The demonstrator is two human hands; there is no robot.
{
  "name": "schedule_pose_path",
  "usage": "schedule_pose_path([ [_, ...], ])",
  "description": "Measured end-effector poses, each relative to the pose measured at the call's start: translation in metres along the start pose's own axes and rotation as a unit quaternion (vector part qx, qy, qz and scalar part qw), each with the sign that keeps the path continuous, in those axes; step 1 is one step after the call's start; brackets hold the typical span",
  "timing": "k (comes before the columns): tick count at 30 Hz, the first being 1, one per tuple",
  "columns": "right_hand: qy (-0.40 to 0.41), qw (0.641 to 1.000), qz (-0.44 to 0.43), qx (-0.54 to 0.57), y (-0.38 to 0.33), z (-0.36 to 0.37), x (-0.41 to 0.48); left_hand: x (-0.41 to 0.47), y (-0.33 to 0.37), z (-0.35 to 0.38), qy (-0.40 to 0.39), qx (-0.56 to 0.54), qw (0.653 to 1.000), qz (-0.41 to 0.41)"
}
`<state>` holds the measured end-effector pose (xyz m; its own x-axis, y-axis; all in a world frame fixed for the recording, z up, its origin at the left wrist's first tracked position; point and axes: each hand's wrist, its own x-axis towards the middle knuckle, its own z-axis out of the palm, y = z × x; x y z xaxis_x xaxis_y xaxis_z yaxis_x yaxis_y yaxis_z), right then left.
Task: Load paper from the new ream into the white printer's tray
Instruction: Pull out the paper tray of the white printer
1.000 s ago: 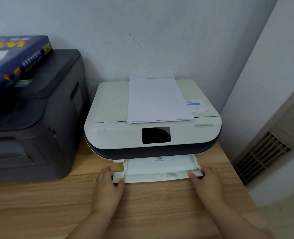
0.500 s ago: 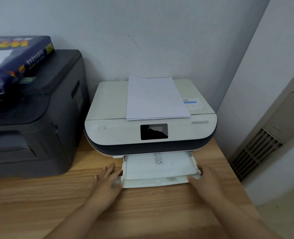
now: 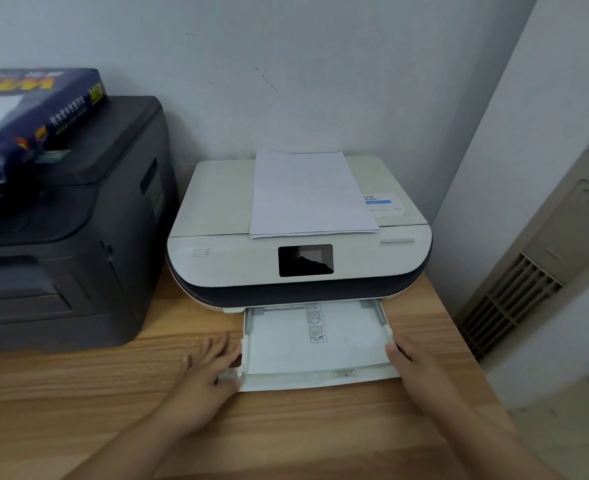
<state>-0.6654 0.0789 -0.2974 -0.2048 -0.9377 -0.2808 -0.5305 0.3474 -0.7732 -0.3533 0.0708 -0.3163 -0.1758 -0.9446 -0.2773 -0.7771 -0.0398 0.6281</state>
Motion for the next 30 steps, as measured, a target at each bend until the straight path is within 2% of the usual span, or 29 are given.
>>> schedule_pose_path([
  [5, 0.007, 0.999, -0.010, -0.052, 0.009, -0.001, -0.012, -0.006, 0.004, 0.006, 0.046, -0.029, 0.999, -0.001],
  [10, 0.004, 0.994, -0.016, -0.104, 0.018, 0.001, -0.019, 0.000, 0.012, 0.009, 0.123, -0.009, 0.992, -0.010],
  [16, 0.017, 0.992, -0.008, -0.122, 0.015, 0.003, -0.020, 0.010, 0.023, 0.018, 0.086, 0.063, 0.992, -0.074],
  [23, -0.018, 0.992, 0.026, -0.122, -0.003, 0.000, 0.019, 0.008, 0.026, 0.021, 0.087, 0.110, 0.987, -0.074],
  [30, -0.057, 0.985, -0.006, -0.162, 0.008, -0.003, 0.007, 0.004, 0.023, 0.020, 0.063, 0.108, 0.990, -0.060],
])
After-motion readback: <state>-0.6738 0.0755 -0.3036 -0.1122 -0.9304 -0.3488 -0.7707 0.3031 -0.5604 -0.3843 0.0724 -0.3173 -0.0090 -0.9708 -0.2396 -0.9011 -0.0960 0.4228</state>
